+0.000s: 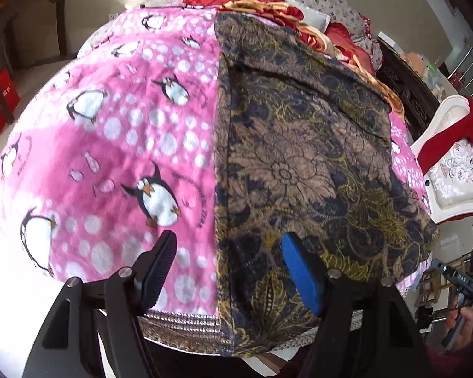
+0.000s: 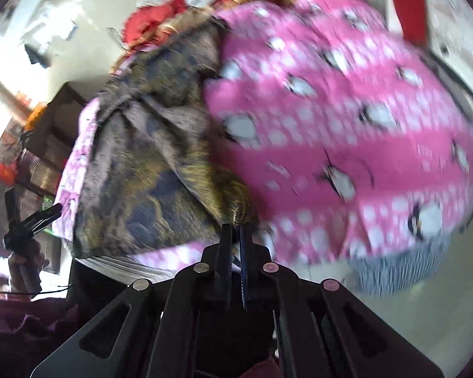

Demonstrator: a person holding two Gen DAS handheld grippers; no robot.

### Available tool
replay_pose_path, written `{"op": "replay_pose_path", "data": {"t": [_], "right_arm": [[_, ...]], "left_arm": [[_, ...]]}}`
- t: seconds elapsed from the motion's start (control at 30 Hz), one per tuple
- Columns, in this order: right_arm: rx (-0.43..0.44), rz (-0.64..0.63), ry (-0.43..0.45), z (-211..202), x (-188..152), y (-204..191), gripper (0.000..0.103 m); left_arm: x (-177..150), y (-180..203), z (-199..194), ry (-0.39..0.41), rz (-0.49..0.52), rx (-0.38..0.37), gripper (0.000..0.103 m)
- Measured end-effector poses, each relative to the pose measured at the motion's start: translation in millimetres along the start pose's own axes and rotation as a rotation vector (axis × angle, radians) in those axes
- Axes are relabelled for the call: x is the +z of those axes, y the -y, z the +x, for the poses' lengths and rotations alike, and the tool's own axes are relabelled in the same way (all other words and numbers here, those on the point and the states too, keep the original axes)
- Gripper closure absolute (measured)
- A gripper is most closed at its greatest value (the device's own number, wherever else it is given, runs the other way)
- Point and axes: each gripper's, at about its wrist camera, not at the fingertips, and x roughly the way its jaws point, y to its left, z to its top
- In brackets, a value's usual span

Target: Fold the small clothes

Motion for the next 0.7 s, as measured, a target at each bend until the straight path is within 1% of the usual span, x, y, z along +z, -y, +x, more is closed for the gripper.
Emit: {"op": "replay_pose_path", "data": {"t": [0.07, 0.13, 0.17, 0.3, 0.4, 0.53, 0.6, 0.63, 0.7], "right_arm": [[0.023, 0.037, 0.054, -6.8, 1.7, 7.8, 0.098], [0.044, 0.074, 0.099, -14.4, 7.2, 11.7, 0.072], [0.05, 0.083, 0.113, -17.2, 9.5, 12.3, 0.07], [0.065, 0.096, 0.127, -18.9, 20.0, 13.1, 0.07], [0.091, 0.112, 0.128, -13.1, 24.1, 8.8, 0.07], [0.117, 0.122, 0.12, -8.8, 21.9, 8.3, 0.07], [0.115, 0.12, 0.115, -7.1, 22.1, 7.5, 0.07], [0.115, 0.12, 0.115, -7.2, 22.1, 7.3, 0.07], [0.111, 0.124, 0.121, -8.2, 22.2, 6.8, 0.07]], "left_arm": [[-3.0, 0.6, -1.4, -0.001, 0.002, -0.007, 0.029], [-7.4, 2.2, -1.8, -0.012, 0.005, -0.015, 0.027], [-10.3, 2.9, -2.0, -0.015, 0.008, -0.015, 0.027], [-23.3, 5.7, 2.0, -0.046, 0.014, 0.011, 0.027], [-34.2, 8.0, 7.8, -0.088, 0.02, 0.025, 0.027], [-43.2, 15.7, 15.1, -0.122, 0.069, 0.057, 0.027], [-45.4, 19.4, 19.7, -0.136, 0.091, 0.079, 0.027], [-46.5, 21.4, 21.6, -0.14, 0.1, 0.089, 0.03], [-48.3, 24.7, 24.2, -0.139, 0.111, 0.104, 0.047]]}}
